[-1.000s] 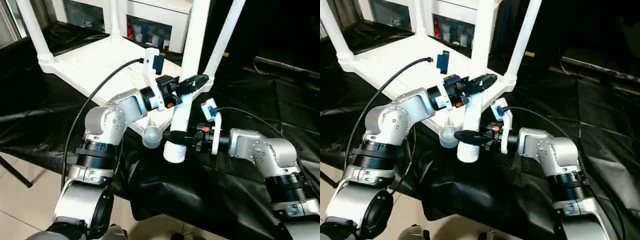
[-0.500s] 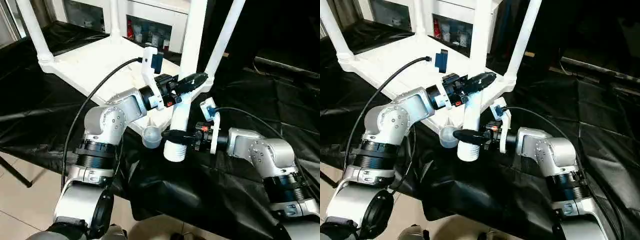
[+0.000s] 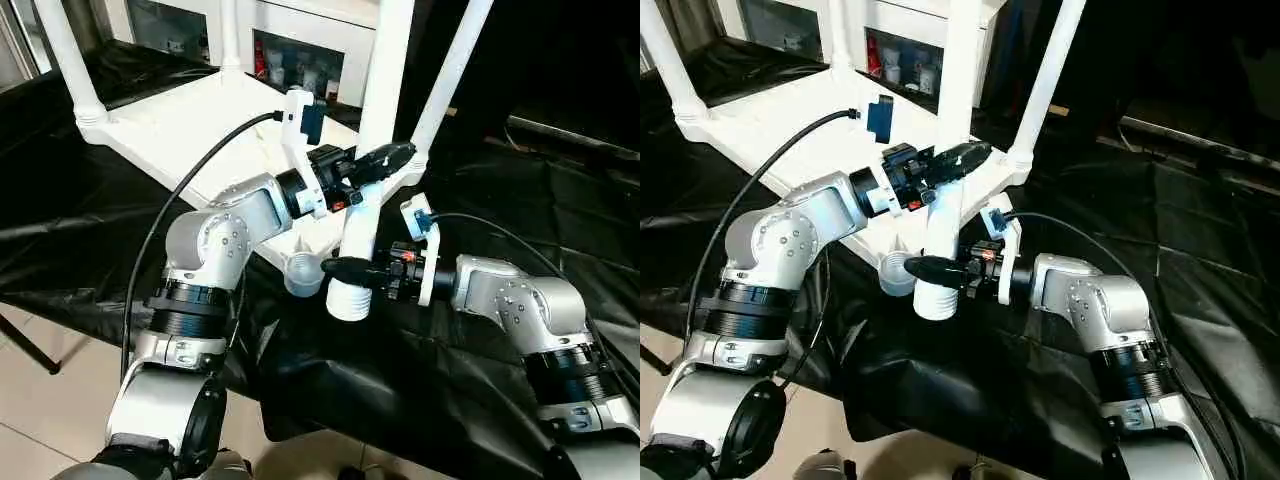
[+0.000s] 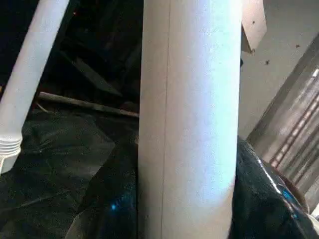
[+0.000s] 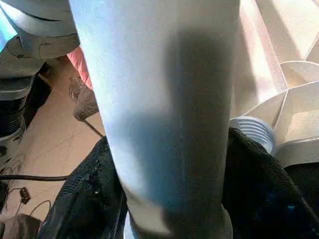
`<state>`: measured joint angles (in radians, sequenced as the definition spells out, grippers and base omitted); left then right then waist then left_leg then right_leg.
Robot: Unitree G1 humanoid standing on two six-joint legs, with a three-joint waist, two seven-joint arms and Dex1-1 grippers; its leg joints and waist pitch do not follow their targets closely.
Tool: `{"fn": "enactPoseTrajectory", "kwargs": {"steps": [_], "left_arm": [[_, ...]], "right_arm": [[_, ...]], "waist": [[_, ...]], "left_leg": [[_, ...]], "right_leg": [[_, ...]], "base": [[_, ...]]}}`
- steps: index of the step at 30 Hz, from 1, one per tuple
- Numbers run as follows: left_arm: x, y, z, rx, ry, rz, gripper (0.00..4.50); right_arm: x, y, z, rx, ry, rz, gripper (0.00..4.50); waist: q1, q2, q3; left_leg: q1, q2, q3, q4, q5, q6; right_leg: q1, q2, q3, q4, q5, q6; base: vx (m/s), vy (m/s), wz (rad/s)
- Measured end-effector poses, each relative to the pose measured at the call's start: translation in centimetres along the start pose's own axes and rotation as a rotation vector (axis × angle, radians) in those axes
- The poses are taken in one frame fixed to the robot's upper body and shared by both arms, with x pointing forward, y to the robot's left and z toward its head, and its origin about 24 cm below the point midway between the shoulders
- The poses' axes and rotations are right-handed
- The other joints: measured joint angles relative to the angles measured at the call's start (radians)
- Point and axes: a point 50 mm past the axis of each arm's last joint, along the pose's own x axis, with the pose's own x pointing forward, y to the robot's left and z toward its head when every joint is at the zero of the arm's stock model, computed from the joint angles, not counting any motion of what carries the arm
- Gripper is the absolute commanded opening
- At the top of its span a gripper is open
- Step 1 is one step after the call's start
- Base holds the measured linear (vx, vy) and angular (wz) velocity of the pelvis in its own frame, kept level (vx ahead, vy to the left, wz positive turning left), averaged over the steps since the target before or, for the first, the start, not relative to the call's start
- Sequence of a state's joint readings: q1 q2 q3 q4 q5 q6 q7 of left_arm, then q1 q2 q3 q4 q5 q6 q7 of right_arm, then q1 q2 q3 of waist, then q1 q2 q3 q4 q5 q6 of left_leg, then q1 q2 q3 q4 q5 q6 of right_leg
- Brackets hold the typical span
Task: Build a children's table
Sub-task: Pick table leg
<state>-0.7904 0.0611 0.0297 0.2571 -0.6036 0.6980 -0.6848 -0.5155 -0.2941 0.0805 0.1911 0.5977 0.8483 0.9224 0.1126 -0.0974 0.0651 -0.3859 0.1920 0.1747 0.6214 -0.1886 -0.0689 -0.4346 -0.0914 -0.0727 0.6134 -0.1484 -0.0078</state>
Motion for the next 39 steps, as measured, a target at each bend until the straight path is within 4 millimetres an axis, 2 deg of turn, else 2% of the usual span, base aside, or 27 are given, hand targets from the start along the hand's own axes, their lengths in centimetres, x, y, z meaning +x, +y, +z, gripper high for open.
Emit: {"fn": "enactPoseTrajectory", "kwargs": {"steps": [7,8,11,14,22,24,26,28,30,32,37,39], "left_arm": [[0.1,-0.1,-0.1,0.001,0.007,-0.011,1.82],[0.1,-0.1,-0.1,0.001,0.007,-0.011,1.82],[0.1,-0.1,-0.1,0.003,0.008,-0.007,1.82],[0.1,-0.1,-0.1,0.003,0.008,-0.007,1.82],[0.2,-0.1,-0.3,0.005,0.022,-0.007,1.82],[0.3,-0.1,-0.3,0.002,0.031,-0.008,2.51],[0.3,0.1,-0.4,-0.005,0.024,0.0,2.57],[0.3,0.2,0.0,0.016,-0.012,0.023,2.72],[0.2,0.4,0.8,0.036,-0.102,0.054,2.95],[-0.5,0.9,1.9,0.03,-0.206,0.109,2.95],[-1.9,1.3,3.5,0.026,-0.31,0.147,2.98],[-3.1,1.3,4.2,0.106,-0.278,0.13,2.98]], "right_arm": [[-0.2,0.0,0.3,0.008,-0.027,0.011,2.8],[-0.2,0.0,0.3,0.009,-0.027,0.011,2.52],[-0.2,0.1,0.3,0.007,-0.026,0.015,2.4],[-0.1,0.2,0.3,0.006,-0.024,0.017,2.08],[-0.1,0.3,0.1,0.005,-0.021,0.01,2.0],[-0.1,0.3,0.0,0.005,-0.023,0.007,1.99],[0.0,0.3,0.0,0.007,-0.044,-0.008,1.98],[0.2,0.2,0.1,0.011,-0.084,-0.021,1.96],[-0.2,-0.1,0.4,0.018,-0.137,-0.063,1.94],[-0.2,-0.3,1.0,0.028,-0.223,-0.098,1.94],[-0.2,-0.5,1.4,0.054,-0.346,-0.157,1.91],[0.1,-0.8,1.7,0.059,-0.424,-0.21,1.91]], "waist": [[0.0,0.0,0.0],[0.0,0.0,0.0],[0.0,0.0,0.0],[0.0,0.0,0.0],[0.0,0.001,0.0],[-0.001,0.004,0.0],[-0.002,0.008,0.0],[-0.002,0.011,0.001],[-0.002,0.019,0.001],[-0.004,0.024,0.0],[-0.011,0.024,0.0],[-0.02,0.022,-0.001]], "left_leg": [[0.0,0.0,0.0,0.0,0.0,0.0],[0.0,0.0,0.0,0.0,0.0,0.0],[0.0,0.0,0.0,0.0,0.0,-0.001],[0.0,0.0,0.0,0.0,0.0,-0.001],[0.001,0.0,0.0,0.0,0.0,-0.001],[0.001,0.0,0.0,0.0,0.0,-0.001],[0.001,0.0,0.0,0.0,0.0,-0.001],[0.001,0.0,-0.001,0.0,0.001,-0.001],[0.001,0.0,-0.001,0.0,0.001,-0.001],[0.001,0.0,-0.001,0.0,0.001,-0.001],[0.001,0.001,-0.002,0.0,0.001,-0.002],[0.001,0.001,-0.002,0.0,0.001,-0.002]], "right_leg": [[0.0,0.0,0.0,0.0,0.0,0.0],[0.0,0.0,0.0,0.001,0.0,0.0],[0.0,0.0,0.0,0.0,0.0,0.0],[0.0,0.0,0.0,0.001,0.0,0.0],[0.001,0.0,0.0,0.001,0.001,-0.001],[0.001,0.0,0.0,0.001,0.001,-0.002],[0.001,0.0,0.0,0.001,0.001,-0.002],[0.001,0.0,0.0,0.001,0.002,-0.002],[0.001,0.0,0.0,-0.001,0.002,-0.003],[0.002,0.0,0.0,0.0,0.002,-0.003],[0.001,0.001,-0.002,0.001,0.002,-0.003],[0.0,0.001,-0.001,0.001,0.0,0.001]], "base": [[0.0,0.0,0.0],[0.0,0.0,0.0],[0.0,0.0,0.0],[0.0,0.0,0.0],[0.0,0.0,0.0],[0.0,0.0,0.0],[0.0,0.0,0.0],[0.0,0.0,0.0],[0.0,0.0,0.0],[0.0,0.0,0.0],[0.0,0.0,0.0],[0.0,0.0,0.0]]}}
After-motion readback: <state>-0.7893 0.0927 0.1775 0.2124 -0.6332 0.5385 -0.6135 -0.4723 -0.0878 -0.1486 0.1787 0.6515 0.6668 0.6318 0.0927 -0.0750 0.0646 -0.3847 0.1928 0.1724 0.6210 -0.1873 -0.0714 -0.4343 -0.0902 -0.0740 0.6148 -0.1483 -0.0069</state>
